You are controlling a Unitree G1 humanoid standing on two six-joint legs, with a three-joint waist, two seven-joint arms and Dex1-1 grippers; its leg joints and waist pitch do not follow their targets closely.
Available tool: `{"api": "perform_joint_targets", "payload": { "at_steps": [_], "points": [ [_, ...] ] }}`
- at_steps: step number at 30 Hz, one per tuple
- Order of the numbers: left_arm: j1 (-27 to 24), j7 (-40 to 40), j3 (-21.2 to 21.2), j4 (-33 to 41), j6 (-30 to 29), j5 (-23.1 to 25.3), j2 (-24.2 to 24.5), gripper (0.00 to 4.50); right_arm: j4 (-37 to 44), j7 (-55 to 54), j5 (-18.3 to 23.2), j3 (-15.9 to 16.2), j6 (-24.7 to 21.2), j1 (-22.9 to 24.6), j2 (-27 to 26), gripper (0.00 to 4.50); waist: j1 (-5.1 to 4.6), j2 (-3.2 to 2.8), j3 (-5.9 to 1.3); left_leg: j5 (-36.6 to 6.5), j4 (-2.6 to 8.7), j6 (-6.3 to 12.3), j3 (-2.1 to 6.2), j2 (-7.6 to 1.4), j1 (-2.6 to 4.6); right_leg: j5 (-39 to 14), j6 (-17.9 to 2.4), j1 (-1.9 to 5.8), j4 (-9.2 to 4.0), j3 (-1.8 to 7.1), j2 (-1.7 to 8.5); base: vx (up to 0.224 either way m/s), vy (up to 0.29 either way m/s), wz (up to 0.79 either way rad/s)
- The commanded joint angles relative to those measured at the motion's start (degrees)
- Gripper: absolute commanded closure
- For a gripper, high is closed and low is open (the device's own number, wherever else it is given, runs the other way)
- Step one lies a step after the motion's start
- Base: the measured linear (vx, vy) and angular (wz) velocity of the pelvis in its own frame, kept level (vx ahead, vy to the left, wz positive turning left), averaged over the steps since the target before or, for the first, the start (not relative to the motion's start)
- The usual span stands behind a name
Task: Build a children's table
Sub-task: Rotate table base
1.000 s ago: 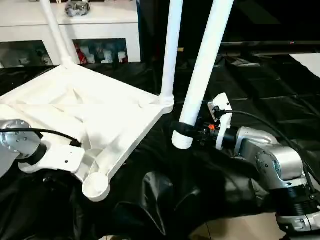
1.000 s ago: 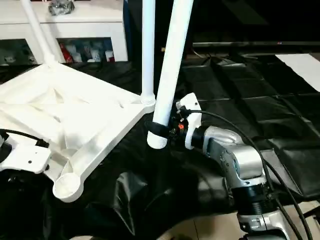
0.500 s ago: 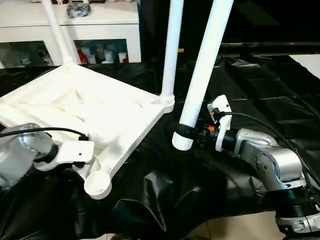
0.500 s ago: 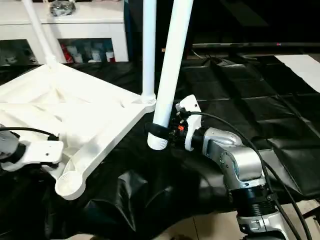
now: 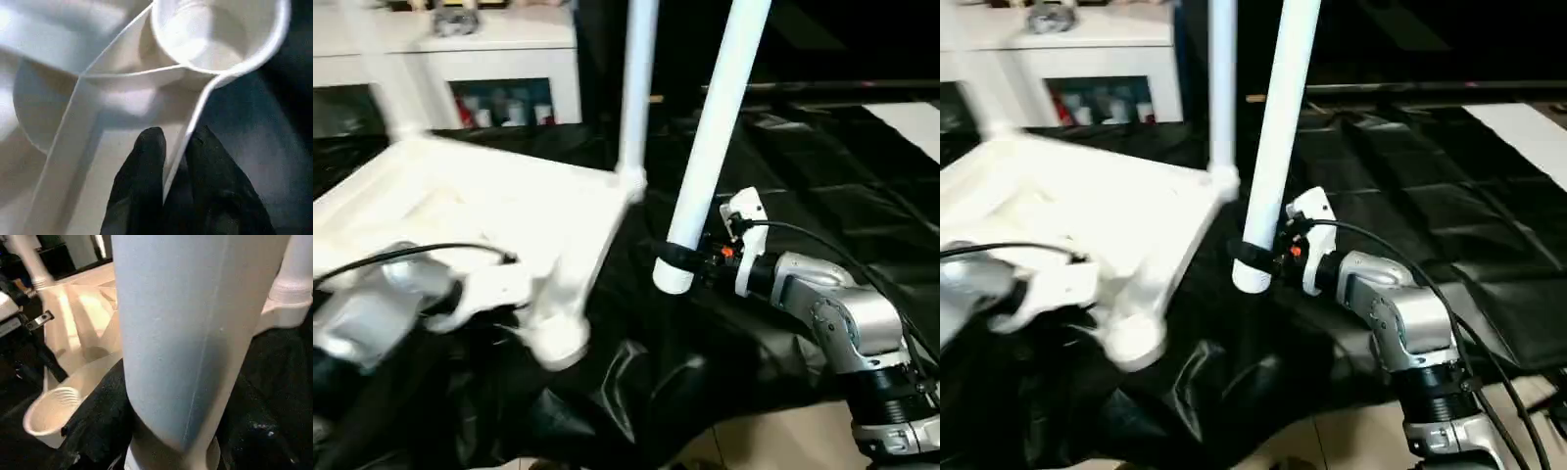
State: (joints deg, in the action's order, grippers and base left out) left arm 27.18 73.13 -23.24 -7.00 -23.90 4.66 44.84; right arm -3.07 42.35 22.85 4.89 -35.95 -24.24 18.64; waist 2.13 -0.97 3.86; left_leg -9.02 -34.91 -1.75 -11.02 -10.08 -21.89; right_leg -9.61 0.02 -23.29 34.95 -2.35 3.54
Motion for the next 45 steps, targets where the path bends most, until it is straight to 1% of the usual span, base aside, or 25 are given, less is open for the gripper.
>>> {"api": "perform_joint_targets", "payload": {
  "at_steps": [1,5,7,8,11,14,15,16,17,18,21,22,23,25,30,32,33,35,36,38,39,41,42,44,45],
  "points": [
    [2.2,-3.1,3.0,0.5,-0.7,-1.3,-1.7,3.95,-0.6,-0.7,-0.3,-0.8,0.8,-0.7,-0.1,2.6,0.05,-0.25,-3.74,-25.8,4.29,-3.7,2.29,-2.2,2.37,-32.1,-8.1,0.93,-5.86,1.92,4.41,0.0,0.0,0.0],
    [4.3,-8.9,3.2,-3.1,0.3,-1.8,-8.9,4.17,-2.1,-2.8,-0.9,-1.3,1.0,-1.2,-0.6,2.6,-0.13,0.03,-3.96,-23.7,4.17,-3.02,2.25,-2.12,1.83,-30.8,-8.0,1.35,-5.73,1.78,4.33,0.0,0.0,0.0],
    [5.6,-12.8,1.9,-5.6,0.1,0.4,-13.0,4.27,-3.1,-4.7,-1.5,-1.9,1.2,-1.5,-1.2,2.6,-0.2,0.16,-4.23,-22.2,4.07,-2.67,2.08,-2.13,1.74,-28.5,-8.3,1.43,-5.63,1.87,4.19,0.0,0.0,0.0],
    [5.9,-13.9,1.8,-6.2,0.2,0.8,-14.1,4.34,-3.4,-5.3,-1.8,-2.1,1.3,-1.6,-1.3,2.6,-0.19,0.2,-4.24,-21.1,4.2,-2.41,2.1,-2.17,1.36,-26.8,-8.6,1.73,-5.4,1.89,4.19,0.0,0.0,0.0],
    [6.4,-16.5,1.4,-7.7,-0.8,1.0,-17.1,4.49,-4.0,-6.8,-2.4,-2.7,1.6,-1.4,-1.8,2.6,-0.27,0.27,-4.38,-19.3,4.07,-1.7,1.89,-2.0,0.99,-24.7,-8.8,2.04,-5.32,1.93,4.13,0.0,0.0,0.0],
    [6.7,-18.7,1.2,-9.2,-0.6,1.5,-19.2,4.5,-5.1,-9.3,-3.6,-2.9,1.9,-1.3,-2.2,2.6,-0.01,0.35,-4.57,-16.7,3.8,-0.99,1.58,-1.97,1.05,-22.0,-9.5,1.99,-5.17,2.07,3.93,0.0,0.0,0.0],
    [7.2,-20.8,1.2,-11.2,0.4,2.0,-20.9,4.5,-5.8,-10.7,-4.6,-2.9,4.3,-1.1,-2.7,2.6,-0.03,0.16,-4.59,-16.3,3.79,-0.87,1.55,-1.98,0.97,-21.1,-9.7,2.03,-5.08,2.05,3.82,0.0,0.0,0.0],
    [7.6,-22.0,1.2,-12.5,1.8,2.4,-21.8,4.5,-6.0,-11.5,-5.0,-3.1,6.0,-1.0,-3.2,2.6,0.0,0.21,-4.66,-16.2,3.77,-0.84,1.53,-2.03,1.01,-20.5,-9.8,2.02,-5.07,2.04,3.83,0.0,0.0,0.0],
    [7.6,-22.0,1.2,-12.5,1.8,2.4,-21.8,4.5,-6.0,-11.5,-5.0,-3.1,6.0,-1.0,-3.2,2.6,0.0,0.19,-4.69,-16.2,3.69,-0.81,1.45,-2.03,1.1,-20.1,-9.9,1.88,-5.1,2.06,3.78,0.0,0.0,0.0],
    [7.9,-23.2,1.1,-14.2,5.6,2.8,-22.7,4.5,-6.2,-12.5,-5.5,-3.5,8.0,-1.0,-3.8,2.6,0.14,0.38,-4.79,-15.2,3.72,-0.34,1.48,-2.04,0.89,-18.2,-10.3,2.22,-4.96,2.09,3.87,0.0,0.0,0.0],
    [8.2,-23.7,1.5,-15.3,8.0,2.3,-23.6,4.5,-6.3,-12.7,-5.4,-3.9,8.8,-1.3,-4.2,2.6,0.32,0.29,-4.85,-14.2,3.75,0.25,1.36,-2.14,0.97,-16.3,-10.8,2.29,-4.71,2.1,3.78,0.0,0.0,0.0],
    [8.3,-23.8,2.0,-15.7,8.0,1.8,-24.1,4.5,-6.3,-12.7,-5.3,-4.1,9.0,-1.5,-4.3,2.6,0.3,0.53,-4.83,-14.1,3.72,0.41,1.26,-2.1,0.98,-16.2,-10.9,2.3,-4.78,2.12,3.77,0.0,0.0,0.0],
    [8.7,-23.6,3.1,-16.5,7.2,0.1,-25.3,4.5,-6.5,-12.6,-5.2,-4.3,9.3,-1.8,-4.6,2.6,0.33,0.54,-4.79,-14.0,3.7,0.45,1.24,-2.09,0.94,-16.2,-11.0,2.36,-4.71,2.13,3.78,0.0,0.0,0.0],
    [8.8,-22.8,3.2,-16.7,7.3,-0.7,-25.6,4.5,-6.5,-12.1,-5.4,-4.0,9.5,-2.0,-4.6,2.6,0.59,0.3,-4.72,-14.3,3.81,0.44,1.32,-2.3,1.07,-17.3,-11.2,2.25,-4.78,2.08,3.92,0.0,0.0,0.0],
    [8.0,-18.9,2.5,-14.8,7.1,-2.5,-25.6,4.5,-6.8,-11.0,-5.7,-3.2,10.7,-1.9,-4.2,2.6,0.67,0.35,-4.63,-15.0,3.97,0.12,1.39,-2.34,1.09,-18.4,-10.7,2.23,-4.83,2.07,3.97,0.0,0.0,0.0],
    [7.0,-15.0,-0.4,-13.4,7.5,-1.4,-23.3,4.5,-6.8,-10.8,-5.8,-3.0,11.1,-1.7,-4.0,2.6,0.69,0.31,-4.55,-15.4,4.05,0.02,1.4,-2.39,1.13,-19.2,-10.5,2.14,-4.92,2.11,3.98,0.0,0.0,0.0],
    [6.2,-12.8,-2.4,-12.8,9.0,0.9,-21.4,4.5,-7.0,-10.2,-6.0,-3.0,11.3,-1.7,-3.9,2.6,0.79,0.38,-4.54,-15.7,4.07,-0.08,1.43,-2.47,1.2,-19.6,-10.4,2.11,-4.95,2.14,4.08,0.0,0.0,0.0],
    [5.8,-11.9,-3.4,-12.7,10.1,2.2,-20.2,4.5,-7.0,-9.8,-6.1,-3.0,11.4,-1.7,-3.8,2.6,0.71,0.31,-4.43,-16.0,4.24,-0.28,1.52,-2.49,1.09,-20.6,-9.8,2.1,-4.94,2.16,4.05,0.0,0.0,0.0],
    [5.7,-11.9,-3.6,-12.6,10.9,2.4,-19.9,4.5,-7.0,-9.8,-6.1,-3.0,11.4,-1.7,-3.7,2.6,0.7,0.22,-4.31,-17.2,4.19,-0.75,1.41,-2.49,1.48,-22.1,-9.6,1.81,-5.17,2.21,4.03,0.0,0.0,0.0],
    [5.5,-12.3,-3.4,-12.5,11.8,2.5,-19.7,4.5,-7.2,-9.6,-6.1,-3.0,11.5,-1.8,-3.7,2.6,0.79,0.28,-4.21,-18.4,4.14,-1.06,1.4,-2.43,1.69,-24.4,-9.1,1.63,-5.47,2.18,4.07,0.0,0.0,0.0],
    [5.2,-12.4,-3.4,-11.9,13.4,2.5,-19.4,4.5,-7.4,-9.3,-6.2,-2.8,11.7,-1.9,-3.6,2.6,0.84,0.23,-4.21,-18.6,4.15,-1.14,1.5,-2.46,1.72,-25.0,-8.8,1.61,-5.51,2.14,4.11,0.0,0.0,0.0],
    [5.3,-13.1,-2.4,-12.4,12.8,1.8,-20.1,4.5,-7.6,-9.1,-6.2,-2.6,11.9,-1.9,-3.6,2.6,0.75,0.33,-4.11,-19.7,4.26,-1.46,1.57,-2.46,1.72,-26.8,-8.2,1.53,-5.62,2.02,4.09,0.0,0.0,0.0],
    [5.4,-13.8,-1.8,-13.3,15.9,1.7,-20.6,4.03,-7.8,-9.0,-6.3,-2.5,12.1,-1.9,-3.6,2.6,0.72,0.31,-4.02,-20.7,4.23,-1.57,1.66,-2.39,1.83,-28.9,-7.5,1.36,-6.01,1.93,4.15,0.0,0.0,0.0],
    [5.5,-13.0,-2.5,-14.0,15.9,1.6,-20.0,3.92,-7.8,-8.5,-6.4,-2.4,12.1,-1.9,-3.7,2.6,0.69,0.32,-4.05,-21.1,4.31,-1.67,1.8,-2.38,1.8,-30.0,-6.9,1.35,-6.06,1.84,4.19,0.0,0.0,0.0],
    [5.6,-13.5,-2.6,-14.6,17.8,1.9,-19.9,3.92,-7.8,-8.3,-6.3,-2.3,12.1,-1.8,-3.7,2.6,0.66,0.36,-4.04,-21.2,4.33,-1.66,1.82,-2.36,1.76,-30.3,-6.7,1.36,-6.11,1.81,4.19,0.0,0.0,0.0]
  ]
}}
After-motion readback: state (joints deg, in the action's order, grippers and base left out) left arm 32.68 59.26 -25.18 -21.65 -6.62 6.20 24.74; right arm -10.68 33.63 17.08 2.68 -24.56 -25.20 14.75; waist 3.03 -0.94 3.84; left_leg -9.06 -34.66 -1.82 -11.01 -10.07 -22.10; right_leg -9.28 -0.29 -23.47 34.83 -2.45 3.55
